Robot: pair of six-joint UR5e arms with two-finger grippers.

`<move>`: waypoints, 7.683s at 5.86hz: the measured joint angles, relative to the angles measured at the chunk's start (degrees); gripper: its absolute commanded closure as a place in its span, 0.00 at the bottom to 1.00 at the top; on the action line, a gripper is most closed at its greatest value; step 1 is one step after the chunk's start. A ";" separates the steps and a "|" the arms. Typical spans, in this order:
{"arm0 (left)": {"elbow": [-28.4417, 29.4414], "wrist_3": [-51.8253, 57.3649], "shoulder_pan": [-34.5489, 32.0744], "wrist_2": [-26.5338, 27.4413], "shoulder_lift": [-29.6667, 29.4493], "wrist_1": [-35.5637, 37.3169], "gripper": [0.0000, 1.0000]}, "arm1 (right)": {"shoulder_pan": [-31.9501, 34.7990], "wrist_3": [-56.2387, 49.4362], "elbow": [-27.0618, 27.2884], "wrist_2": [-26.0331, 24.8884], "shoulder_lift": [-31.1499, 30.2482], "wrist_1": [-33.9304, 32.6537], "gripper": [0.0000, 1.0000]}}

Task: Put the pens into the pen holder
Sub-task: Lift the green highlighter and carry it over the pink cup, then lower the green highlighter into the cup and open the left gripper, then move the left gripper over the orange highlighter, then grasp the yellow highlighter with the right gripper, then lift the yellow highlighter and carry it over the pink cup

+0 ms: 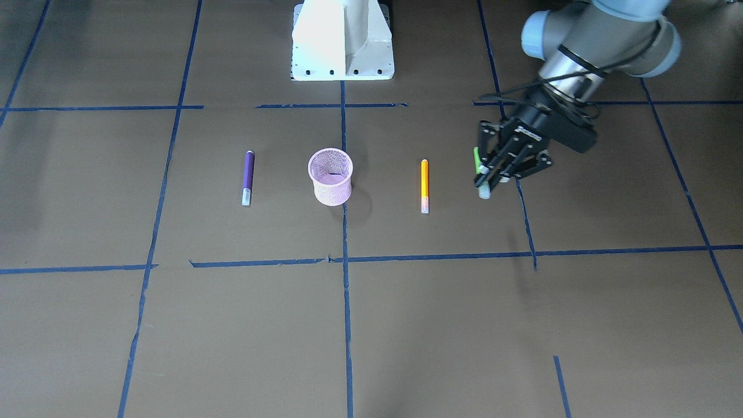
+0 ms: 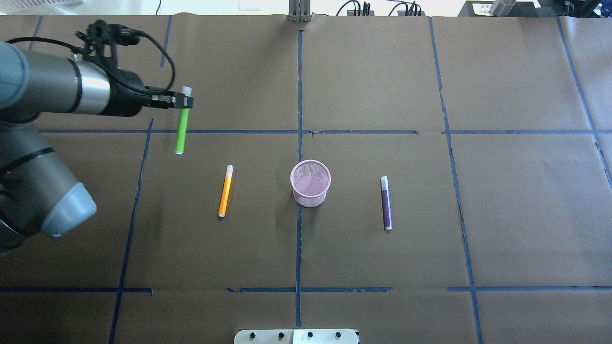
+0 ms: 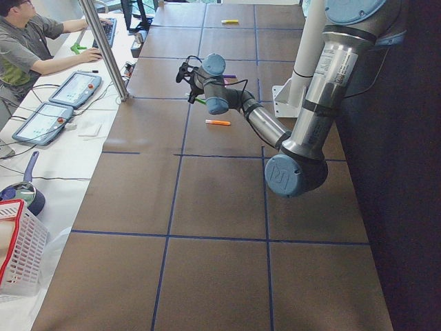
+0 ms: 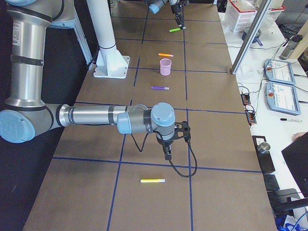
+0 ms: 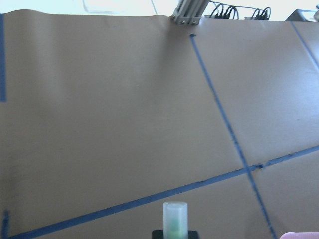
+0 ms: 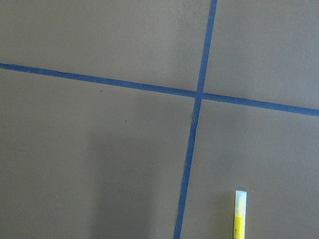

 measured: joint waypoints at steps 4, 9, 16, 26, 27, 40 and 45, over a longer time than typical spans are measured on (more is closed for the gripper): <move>3.70 -9.98 20.65 35.59 -11.71 0.53 1.00 | 0.00 0.01 -0.15 -0.03 0.00 0.06 0.00; 16.93 -10.48 25.01 46.48 -17.92 0.15 0.72 | 0.00 -0.11 -1.04 0.01 0.00 0.15 0.00; 4.08 -9.97 24.20 31.05 -17.22 18.73 0.00 | 0.00 -0.23 -1.68 -0.04 -0.16 0.22 0.00; -6.71 18.11 -0.21 -9.16 -4.81 44.64 0.00 | -7.91 7.98 -28.60 -3.15 2.13 28.34 0.13; -6.76 18.11 -0.17 -9.13 -4.81 44.59 0.00 | -9.99 8.06 -29.31 -4.17 2.85 28.62 0.13; -7.81 16.59 -0.17 -9.21 -4.81 44.66 0.00 | -10.46 6.53 -23.80 -4.82 1.55 29.04 1.00; -7.96 15.82 -0.10 -9.40 -4.72 44.66 0.00 | -11.62 7.26 -1.39 0.66 8.66 29.08 1.00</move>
